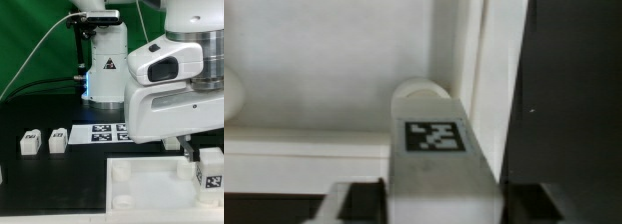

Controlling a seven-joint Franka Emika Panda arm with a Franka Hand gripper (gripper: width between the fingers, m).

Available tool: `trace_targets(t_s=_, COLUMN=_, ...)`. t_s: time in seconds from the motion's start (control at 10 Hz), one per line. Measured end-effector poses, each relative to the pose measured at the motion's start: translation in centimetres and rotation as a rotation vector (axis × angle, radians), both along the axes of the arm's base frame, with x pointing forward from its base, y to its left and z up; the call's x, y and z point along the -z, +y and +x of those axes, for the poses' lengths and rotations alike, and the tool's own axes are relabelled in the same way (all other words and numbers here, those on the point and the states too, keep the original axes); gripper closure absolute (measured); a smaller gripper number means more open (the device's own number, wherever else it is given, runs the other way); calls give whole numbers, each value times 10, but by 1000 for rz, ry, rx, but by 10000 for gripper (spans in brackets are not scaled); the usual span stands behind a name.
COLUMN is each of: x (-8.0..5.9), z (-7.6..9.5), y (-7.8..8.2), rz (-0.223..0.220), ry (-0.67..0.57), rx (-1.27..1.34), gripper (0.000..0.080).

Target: Assemble one leg

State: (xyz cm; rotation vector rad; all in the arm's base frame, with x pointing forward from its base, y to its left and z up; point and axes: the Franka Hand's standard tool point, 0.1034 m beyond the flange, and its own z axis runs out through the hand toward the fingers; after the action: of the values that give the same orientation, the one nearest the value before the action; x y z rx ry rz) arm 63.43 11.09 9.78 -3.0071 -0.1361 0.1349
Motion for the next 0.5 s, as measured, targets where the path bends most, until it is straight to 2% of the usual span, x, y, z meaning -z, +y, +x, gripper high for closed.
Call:
trace_targets(t_s=0.3, x=0, z=0, y=0, rz=-3, ry=5, rx=36, gripper=510)
trace_targets(t_s=0.5, x=1, z=-1, y=1, rz=-5, ry=-28, rx=277, gripper=510)
